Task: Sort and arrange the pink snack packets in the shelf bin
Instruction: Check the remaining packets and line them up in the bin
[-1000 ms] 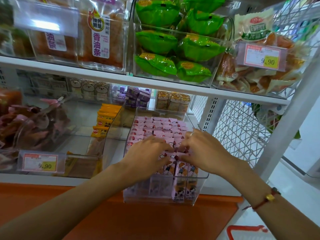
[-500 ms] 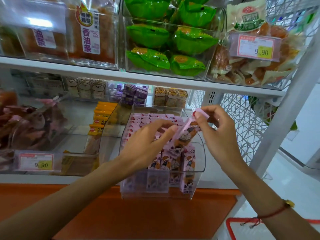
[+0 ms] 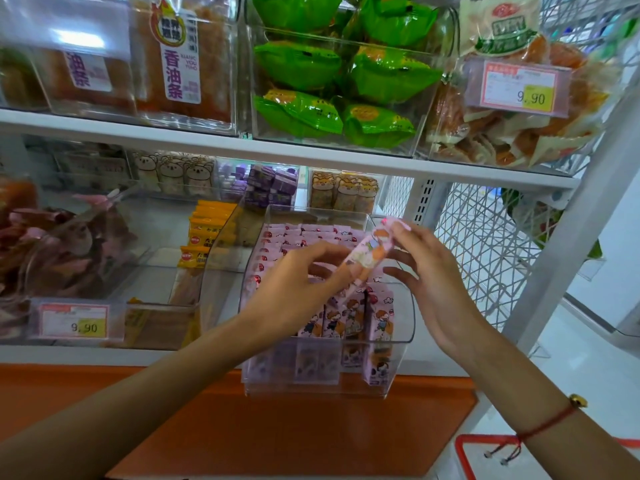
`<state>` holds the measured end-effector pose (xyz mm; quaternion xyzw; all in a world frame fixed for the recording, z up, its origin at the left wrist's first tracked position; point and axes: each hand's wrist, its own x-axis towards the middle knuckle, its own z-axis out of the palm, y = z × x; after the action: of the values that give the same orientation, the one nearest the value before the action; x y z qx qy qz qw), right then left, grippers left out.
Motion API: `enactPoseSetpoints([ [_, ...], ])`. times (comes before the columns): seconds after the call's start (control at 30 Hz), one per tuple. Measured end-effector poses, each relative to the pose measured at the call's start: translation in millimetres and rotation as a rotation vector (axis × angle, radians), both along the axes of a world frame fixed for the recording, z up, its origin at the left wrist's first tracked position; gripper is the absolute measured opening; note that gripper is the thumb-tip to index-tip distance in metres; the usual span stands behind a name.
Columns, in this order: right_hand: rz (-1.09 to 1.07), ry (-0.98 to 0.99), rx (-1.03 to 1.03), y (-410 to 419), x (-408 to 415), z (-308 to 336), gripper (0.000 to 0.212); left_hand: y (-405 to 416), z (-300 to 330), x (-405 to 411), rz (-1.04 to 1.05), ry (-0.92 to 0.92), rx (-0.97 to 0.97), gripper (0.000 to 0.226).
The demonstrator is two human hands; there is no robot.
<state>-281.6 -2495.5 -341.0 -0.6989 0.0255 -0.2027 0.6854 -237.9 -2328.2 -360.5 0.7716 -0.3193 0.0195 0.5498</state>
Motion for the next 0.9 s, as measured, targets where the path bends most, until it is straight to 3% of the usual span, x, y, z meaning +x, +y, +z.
enactPoseSetpoints([
  [0.13, 0.132, -0.003, -0.108, 8, -5, -2, 0.02, 0, 2, -2, 0.005, 0.0, -0.028, 0.031],
  [0.3, -0.075, -0.072, -0.152, 12, -5, -2, 0.042, 1, 0, -4, 0.095, -0.165, 0.028, 0.054],
  [0.5, -0.054, -0.084, -0.214, 13, -7, -4, 0.049, -1, 4, -7, 0.14, -0.285, 0.032, 0.042],
  [0.63, 0.116, -0.073, -0.267, 10, -8, -2, 0.03, -3, 7, -6, -0.018, -0.13, -0.057, 0.042],
  [0.73, 0.066, -0.064, -0.228, 8, -6, -1, 0.025, -4, 7, -3, -0.082, 0.056, -0.122, 0.035],
  [0.83, 0.008, 0.022, -0.149, 7, -6, 1, 0.034, -5, 5, 0, -0.147, 0.287, -0.124, 0.024],
  [0.9, -0.022, 0.057, -0.126, 8, -5, 1, 0.043, -6, 6, 1, -0.168, 0.389, -0.106, 0.028],
])
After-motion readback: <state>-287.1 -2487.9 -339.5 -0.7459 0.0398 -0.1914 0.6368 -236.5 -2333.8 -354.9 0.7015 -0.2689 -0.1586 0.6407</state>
